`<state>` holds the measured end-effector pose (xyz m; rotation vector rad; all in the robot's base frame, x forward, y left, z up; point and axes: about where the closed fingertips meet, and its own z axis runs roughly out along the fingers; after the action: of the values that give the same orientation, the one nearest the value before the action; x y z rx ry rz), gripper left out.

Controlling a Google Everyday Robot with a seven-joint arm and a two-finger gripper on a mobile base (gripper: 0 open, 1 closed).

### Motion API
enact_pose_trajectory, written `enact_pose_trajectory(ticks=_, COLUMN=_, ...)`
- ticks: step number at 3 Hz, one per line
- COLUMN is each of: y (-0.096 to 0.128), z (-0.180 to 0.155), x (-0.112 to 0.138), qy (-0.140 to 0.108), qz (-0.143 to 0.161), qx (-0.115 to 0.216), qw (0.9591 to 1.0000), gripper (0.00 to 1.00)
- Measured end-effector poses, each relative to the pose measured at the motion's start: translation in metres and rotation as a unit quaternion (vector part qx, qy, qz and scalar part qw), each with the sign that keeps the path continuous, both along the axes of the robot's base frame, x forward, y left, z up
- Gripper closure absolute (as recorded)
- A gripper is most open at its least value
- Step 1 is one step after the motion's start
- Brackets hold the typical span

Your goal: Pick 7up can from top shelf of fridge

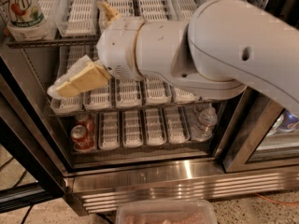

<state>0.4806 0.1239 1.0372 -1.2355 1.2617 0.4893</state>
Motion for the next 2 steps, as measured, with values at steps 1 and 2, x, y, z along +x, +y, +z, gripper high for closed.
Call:
enact_pose_trajectory(ticks=1, y=0.015, z=0.001, x=-0.001, qy=0.008, qz=-0.009, qx=0.031, qw=0.9995, gripper=0.00)
enact_pose_trajectory(ticks=2, y=0.030, z=0.011, x=-0.003, qy=-0.002, qz=-0.028, qx=0.028, qw=0.9992, gripper=0.00)
